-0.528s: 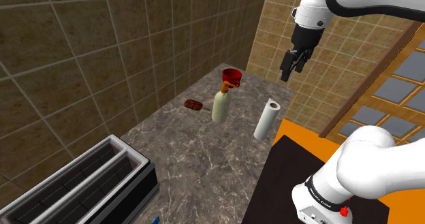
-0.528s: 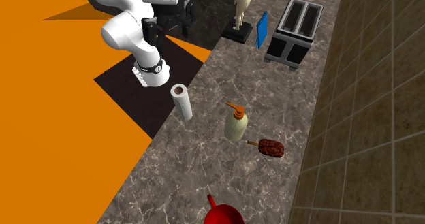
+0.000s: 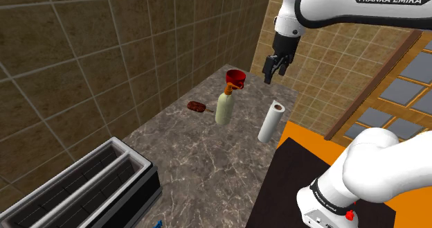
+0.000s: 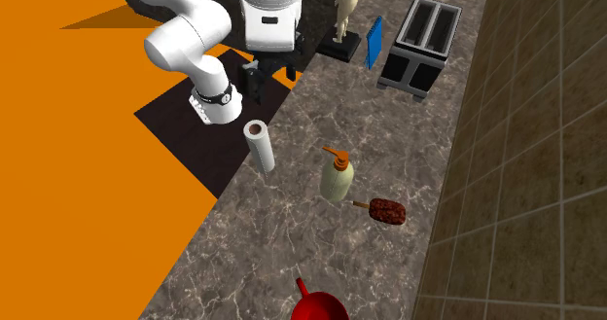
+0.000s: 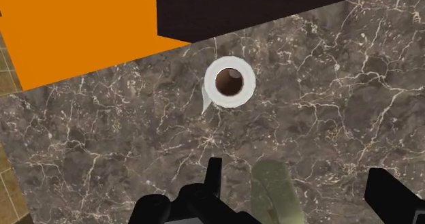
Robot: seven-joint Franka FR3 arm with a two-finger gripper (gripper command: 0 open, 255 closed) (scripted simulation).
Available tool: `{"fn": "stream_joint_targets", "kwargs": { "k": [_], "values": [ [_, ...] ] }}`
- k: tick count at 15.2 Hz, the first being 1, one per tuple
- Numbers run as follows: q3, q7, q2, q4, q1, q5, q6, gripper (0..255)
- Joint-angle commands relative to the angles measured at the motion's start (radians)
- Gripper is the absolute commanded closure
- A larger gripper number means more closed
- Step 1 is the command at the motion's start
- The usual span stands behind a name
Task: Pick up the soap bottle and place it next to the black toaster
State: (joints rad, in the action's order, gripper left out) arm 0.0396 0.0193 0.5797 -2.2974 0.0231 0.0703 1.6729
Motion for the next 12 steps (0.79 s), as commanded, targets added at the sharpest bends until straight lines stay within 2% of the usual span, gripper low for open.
{"fn": "stream_joint_targets", "kwargs": {
  "k": [1,12],
  "values": [
    [0.0,0.003,-0.068,0.011,0.005,-0.007,0.063,0],
    [0.001,-0.006,-0.455,0.19,0.027,-0.045,0.3,0]
  ]
}}
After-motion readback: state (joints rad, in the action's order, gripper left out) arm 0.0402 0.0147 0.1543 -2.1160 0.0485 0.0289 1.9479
